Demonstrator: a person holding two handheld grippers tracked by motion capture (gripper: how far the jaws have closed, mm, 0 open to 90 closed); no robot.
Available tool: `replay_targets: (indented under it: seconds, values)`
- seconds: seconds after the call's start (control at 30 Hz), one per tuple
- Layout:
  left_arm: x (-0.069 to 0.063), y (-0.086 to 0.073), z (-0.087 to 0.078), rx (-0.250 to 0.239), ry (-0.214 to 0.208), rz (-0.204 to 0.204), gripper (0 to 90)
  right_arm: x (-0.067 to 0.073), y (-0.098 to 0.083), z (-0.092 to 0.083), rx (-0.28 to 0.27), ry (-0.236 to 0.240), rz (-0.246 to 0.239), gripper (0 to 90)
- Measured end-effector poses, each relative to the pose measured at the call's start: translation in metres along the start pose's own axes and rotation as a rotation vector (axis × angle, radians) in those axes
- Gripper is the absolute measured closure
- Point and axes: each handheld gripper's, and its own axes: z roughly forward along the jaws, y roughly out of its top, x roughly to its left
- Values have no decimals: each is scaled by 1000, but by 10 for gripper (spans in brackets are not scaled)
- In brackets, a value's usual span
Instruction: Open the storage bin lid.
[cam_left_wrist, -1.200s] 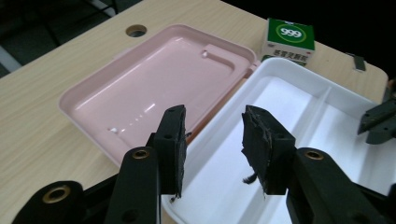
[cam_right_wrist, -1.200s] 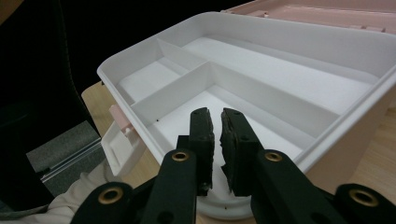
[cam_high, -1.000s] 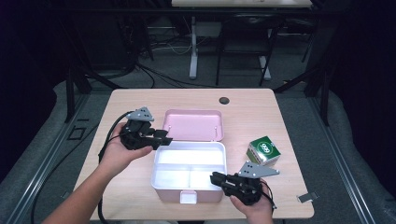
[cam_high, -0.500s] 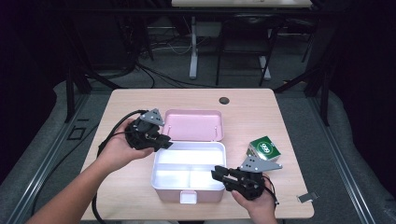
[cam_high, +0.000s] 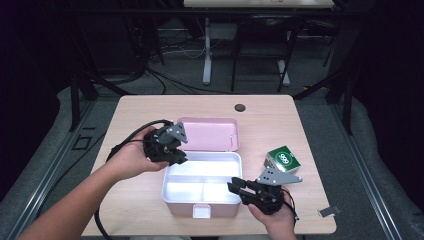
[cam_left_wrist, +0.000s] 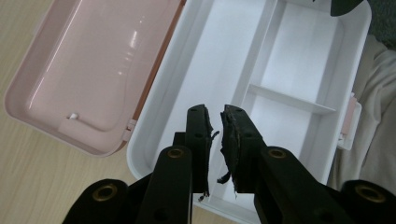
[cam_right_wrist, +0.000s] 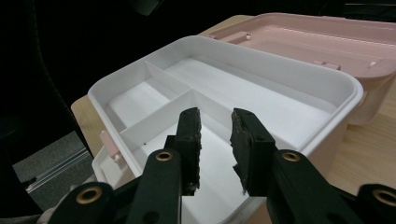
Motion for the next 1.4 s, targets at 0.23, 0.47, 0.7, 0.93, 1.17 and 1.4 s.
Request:
replay_targets:
  seconds: [0.23, 0.47, 0.7, 0.93, 1.17, 1.4]
  values:
    - [-5, 10, 11, 79, -15, 59, 808, -2, -3, -4, 5, -17, -6, 694]
    - [-11, 20, 25, 165, -17, 119, 798, -4, -5, -8, -12, -24, 0, 684]
    - [-14, 27, 41, 244, -12, 158, 772, -7, -7, -10, -4, -35, 6, 669]
    - [-20, 32, 53, 282, -17, 190, 757, -9, -8, -13, -18, -45, 9, 664]
    - [-24, 36, 64, 299, -27, 218, 762, -11, -9, -15, -23, -55, 11, 651]
    - [-28, 40, 74, 325, -38, 239, 790, -13, -9, -18, -34, -61, 10, 640]
